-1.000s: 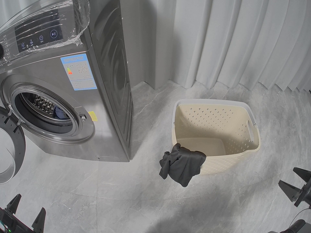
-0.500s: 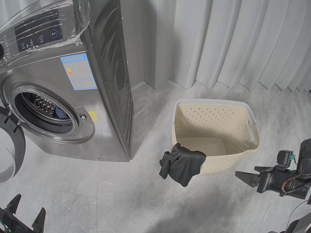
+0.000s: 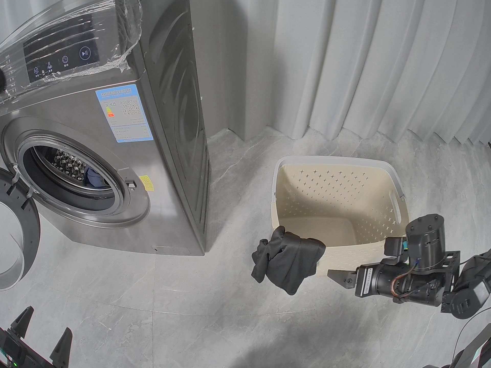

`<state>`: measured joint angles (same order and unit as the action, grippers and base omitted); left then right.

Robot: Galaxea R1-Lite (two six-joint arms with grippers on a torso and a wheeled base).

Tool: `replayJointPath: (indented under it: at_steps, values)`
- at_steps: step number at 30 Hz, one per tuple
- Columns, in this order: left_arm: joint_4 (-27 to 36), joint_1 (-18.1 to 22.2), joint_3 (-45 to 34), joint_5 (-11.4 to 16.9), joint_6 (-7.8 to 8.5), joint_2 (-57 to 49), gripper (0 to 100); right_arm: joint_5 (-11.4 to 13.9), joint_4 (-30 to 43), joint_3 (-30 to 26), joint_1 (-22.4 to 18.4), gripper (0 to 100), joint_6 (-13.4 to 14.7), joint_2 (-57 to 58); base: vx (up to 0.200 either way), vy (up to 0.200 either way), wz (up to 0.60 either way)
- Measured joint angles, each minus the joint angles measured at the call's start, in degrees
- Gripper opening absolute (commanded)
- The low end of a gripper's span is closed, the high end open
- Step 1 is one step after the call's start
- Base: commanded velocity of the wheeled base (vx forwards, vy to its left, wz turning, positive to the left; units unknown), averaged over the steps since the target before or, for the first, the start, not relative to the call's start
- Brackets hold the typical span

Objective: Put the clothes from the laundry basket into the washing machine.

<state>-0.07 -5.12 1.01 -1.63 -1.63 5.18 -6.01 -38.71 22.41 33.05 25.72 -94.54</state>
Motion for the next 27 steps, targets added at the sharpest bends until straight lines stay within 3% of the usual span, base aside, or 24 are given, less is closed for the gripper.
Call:
replayJointPath:
  at_steps: [10,17,27]
  values:
    - [0.02,0.00,0.00,0.00,0.09,0.00,100,-0.22,-10.89,2.82,1.87,100,3.23,-12.65,0.000,0.000,0.00]
    - [0.00,-0.02,0.00,0.00,0.09,0.00,100,-1.93,-11.43,6.53,3.58,100,4.90,-18.93,0.000,0.000,0.00]
    - [0.00,-0.02,0.00,-0.02,-0.02,0.00,100,-2.30,-11.52,13.48,3.50,100,6.07,-25.83,0.000,0.000,0.00]
